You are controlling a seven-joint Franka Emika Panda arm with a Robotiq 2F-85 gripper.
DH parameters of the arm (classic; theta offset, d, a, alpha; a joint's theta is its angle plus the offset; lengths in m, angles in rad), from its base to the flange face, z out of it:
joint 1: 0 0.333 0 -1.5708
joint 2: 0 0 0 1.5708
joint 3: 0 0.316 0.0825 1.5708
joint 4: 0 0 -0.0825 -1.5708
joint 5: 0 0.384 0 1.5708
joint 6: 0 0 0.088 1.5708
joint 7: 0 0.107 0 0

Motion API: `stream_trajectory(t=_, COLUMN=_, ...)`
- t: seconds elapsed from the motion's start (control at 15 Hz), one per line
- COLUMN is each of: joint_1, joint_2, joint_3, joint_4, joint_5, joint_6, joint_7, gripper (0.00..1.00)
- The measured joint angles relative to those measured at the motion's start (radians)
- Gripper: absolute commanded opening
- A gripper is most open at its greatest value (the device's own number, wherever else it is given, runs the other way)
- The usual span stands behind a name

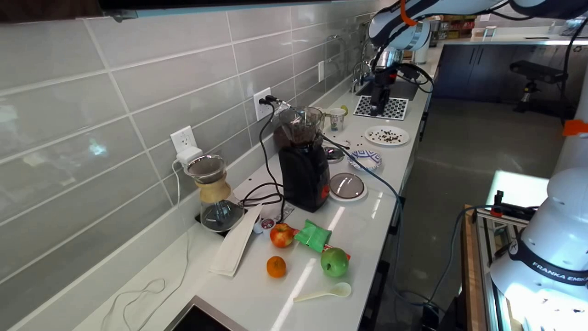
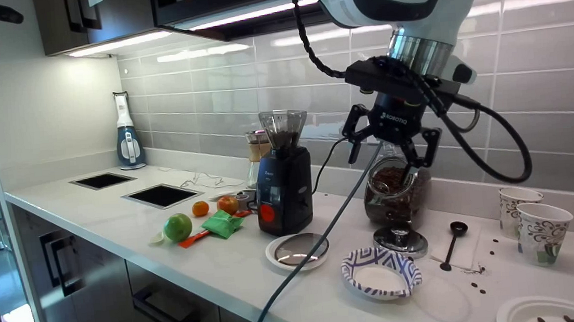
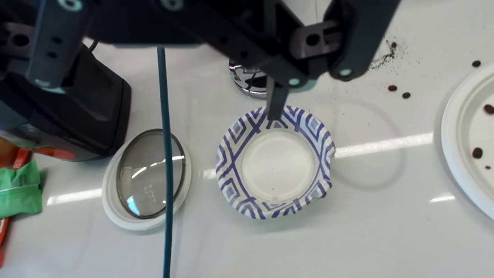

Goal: Pour the coffee beans on the plate into the coffee making machine

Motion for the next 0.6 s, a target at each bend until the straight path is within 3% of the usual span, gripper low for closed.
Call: stream_trajectory(t=0.6, joint_1=0.092, joint_2=-0.106, joint_3=-0.046, joint_4=-0.087, joint_5=-0.093, joint_6=0.144, joint_7=-0.034, gripper=1.00)
